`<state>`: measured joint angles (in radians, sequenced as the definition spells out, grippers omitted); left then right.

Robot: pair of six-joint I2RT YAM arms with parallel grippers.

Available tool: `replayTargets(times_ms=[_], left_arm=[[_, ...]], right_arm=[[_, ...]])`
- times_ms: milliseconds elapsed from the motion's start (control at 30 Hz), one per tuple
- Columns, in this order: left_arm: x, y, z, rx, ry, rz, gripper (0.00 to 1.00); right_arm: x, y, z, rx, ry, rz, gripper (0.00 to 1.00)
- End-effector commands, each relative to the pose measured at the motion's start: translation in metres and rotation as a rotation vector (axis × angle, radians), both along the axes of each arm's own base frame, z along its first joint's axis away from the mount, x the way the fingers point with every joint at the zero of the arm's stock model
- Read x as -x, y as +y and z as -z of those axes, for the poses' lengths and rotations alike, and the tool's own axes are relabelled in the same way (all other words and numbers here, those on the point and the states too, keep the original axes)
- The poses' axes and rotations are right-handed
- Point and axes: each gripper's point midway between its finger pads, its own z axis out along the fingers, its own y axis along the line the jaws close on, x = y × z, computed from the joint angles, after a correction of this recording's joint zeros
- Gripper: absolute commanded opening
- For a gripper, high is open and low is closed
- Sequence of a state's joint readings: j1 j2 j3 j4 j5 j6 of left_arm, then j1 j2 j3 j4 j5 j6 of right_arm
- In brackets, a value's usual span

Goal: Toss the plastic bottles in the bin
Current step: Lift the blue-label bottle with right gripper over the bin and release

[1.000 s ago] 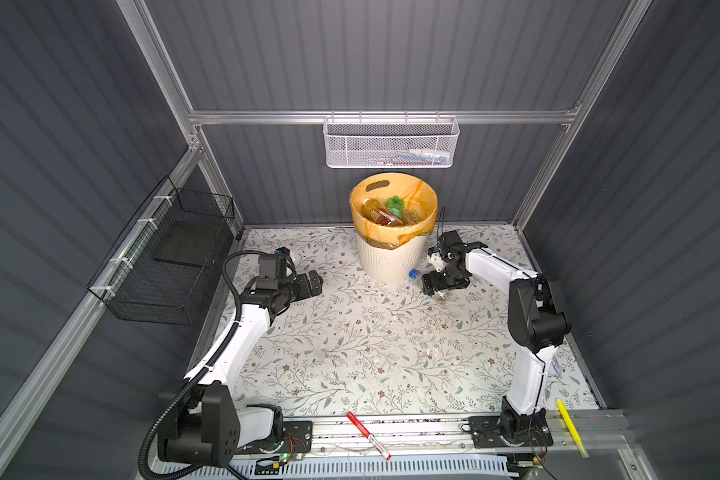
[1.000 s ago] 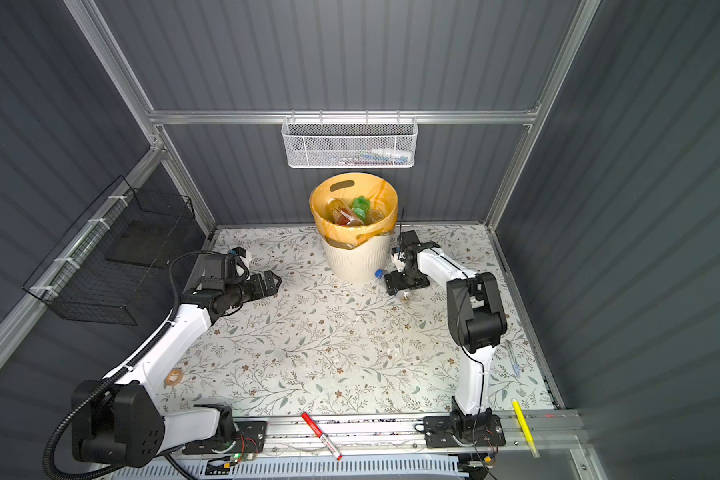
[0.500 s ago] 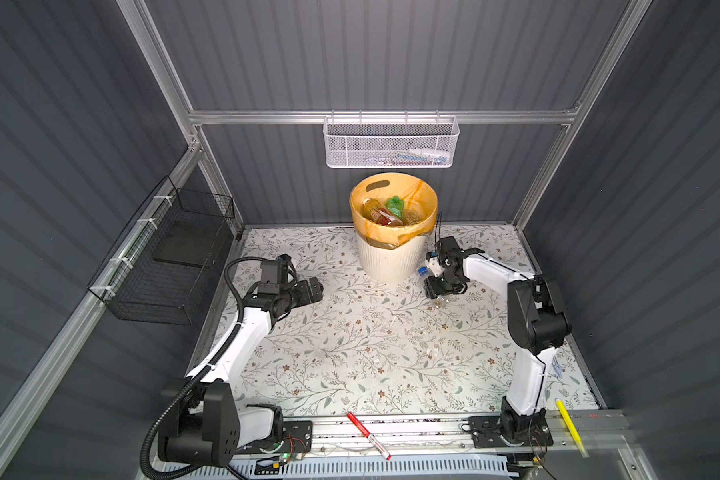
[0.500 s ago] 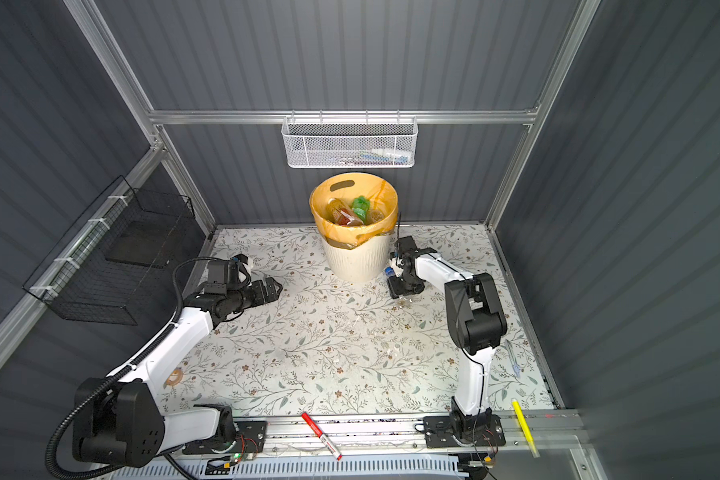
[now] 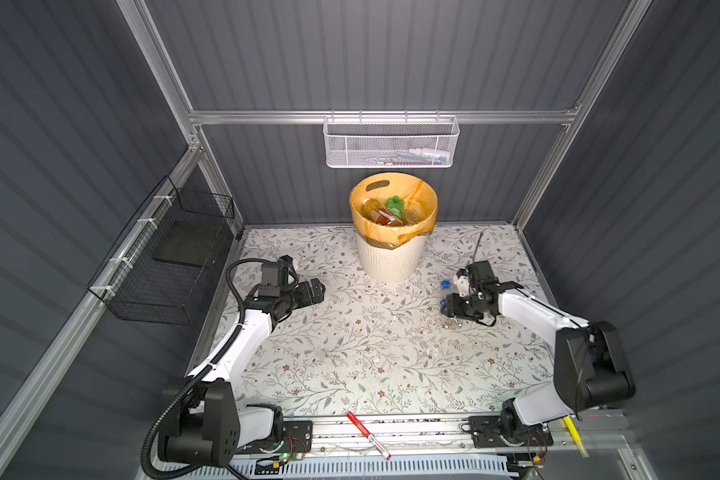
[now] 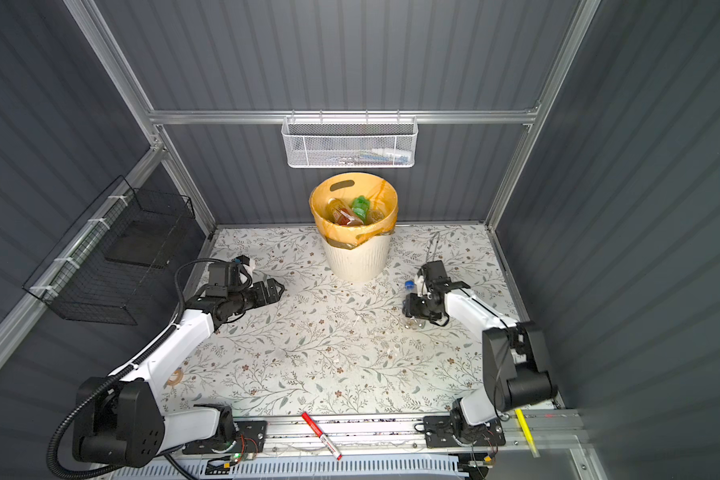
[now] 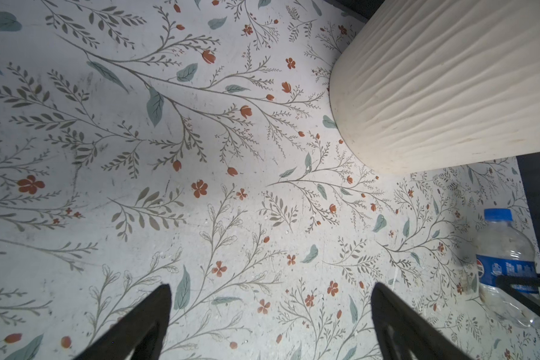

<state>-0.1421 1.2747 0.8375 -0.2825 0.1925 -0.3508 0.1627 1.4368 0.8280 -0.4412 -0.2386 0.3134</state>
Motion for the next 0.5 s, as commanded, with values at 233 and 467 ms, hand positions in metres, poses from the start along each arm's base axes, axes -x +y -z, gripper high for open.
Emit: replayTargets(times_ms=[233, 467], left_arm=[[-0.005, -0.007, 0.005, 0.072, -0.028, -0.001, 1.0], [-0.009, -0.009, 0.002, 0.082, -0.048, 0.001, 1.0]], right_arm=[[0.061, -0.026, -0.012, -0.238, -0.047, 0.303, 0.55], [-0.001, -0.012, -0.164, -0.328, -0.308, 0.243, 0.54]])
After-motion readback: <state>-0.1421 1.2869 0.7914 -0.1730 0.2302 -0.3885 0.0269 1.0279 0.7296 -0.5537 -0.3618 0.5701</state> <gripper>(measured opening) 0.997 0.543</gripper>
